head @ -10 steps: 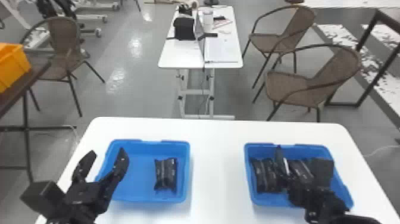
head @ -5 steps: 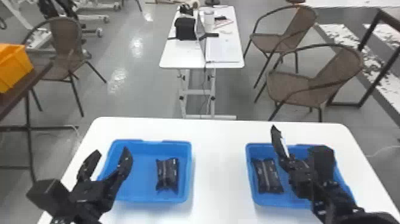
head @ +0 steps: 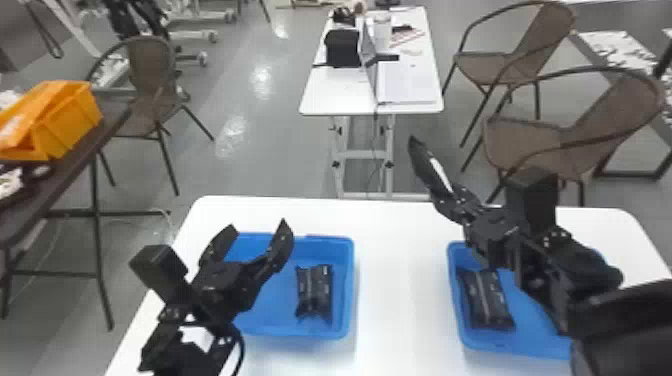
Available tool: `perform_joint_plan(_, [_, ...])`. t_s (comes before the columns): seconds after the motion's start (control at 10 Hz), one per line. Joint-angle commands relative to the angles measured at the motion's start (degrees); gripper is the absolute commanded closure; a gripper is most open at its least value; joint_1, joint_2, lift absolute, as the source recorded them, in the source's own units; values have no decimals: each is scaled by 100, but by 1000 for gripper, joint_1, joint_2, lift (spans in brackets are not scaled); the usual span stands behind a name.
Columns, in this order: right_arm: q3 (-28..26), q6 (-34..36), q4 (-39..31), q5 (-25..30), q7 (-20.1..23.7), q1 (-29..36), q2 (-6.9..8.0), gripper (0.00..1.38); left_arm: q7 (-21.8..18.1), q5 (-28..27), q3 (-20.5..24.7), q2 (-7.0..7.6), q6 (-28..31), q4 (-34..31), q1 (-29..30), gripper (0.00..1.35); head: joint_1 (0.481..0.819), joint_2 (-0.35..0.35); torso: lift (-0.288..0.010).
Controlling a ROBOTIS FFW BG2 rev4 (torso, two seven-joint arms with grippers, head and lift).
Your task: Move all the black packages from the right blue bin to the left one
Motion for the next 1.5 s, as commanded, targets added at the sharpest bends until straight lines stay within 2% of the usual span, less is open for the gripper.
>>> perform_joint_plan(0.0, [449,2,212,-331,62,-355,-86,1277,-127,62,-68,85,261,-104,-293,-2,695,135,0])
perform_joint_plan(0.2, [1091,-112,642,-718,79,-795,-376,1277,-505,343,47,-20,990,-218,-663,-2,695,162,0])
perform_joint_plan(0.4, [1776,-235,1038,-1025,88,-1287,-613,1277,-514,493,-15,208,1658,-394,-970,-2,695,185,0])
perform_joint_plan(0.5, [2040,-297,1178,-1113,88,-1489,-683,1277,-523,581,-59,314,2027,-438,-1084,-2,695,192,0])
perform_joint_plan(0.7, [2312,-349,1328,-1210,88,-1718,-762,1277,-523,607,-94,322,2449,-473,-1181,-2,695,202,0])
perform_joint_plan(0.9, [2470,-367,1389,-1306,88,-1858,-815,1277,-505,625,-94,322,2564,-482,-1216,-2,695,204,0])
perform_joint_plan(1.2, [2611,-420,1512,-1421,88,-1981,-789,1277,-417,589,-182,314,2572,-455,-1251,-2,695,210,0])
perform_joint_plan(1.3, [2602,-420,1521,-1412,88,-1973,-771,1277,-365,554,-191,287,2599,-447,-1243,90,695,211,0])
perform_joint_plan(1.4, [2602,-446,1539,-1412,88,-1973,-754,1277,-321,563,-191,270,2704,-438,-1234,481,695,212,0])
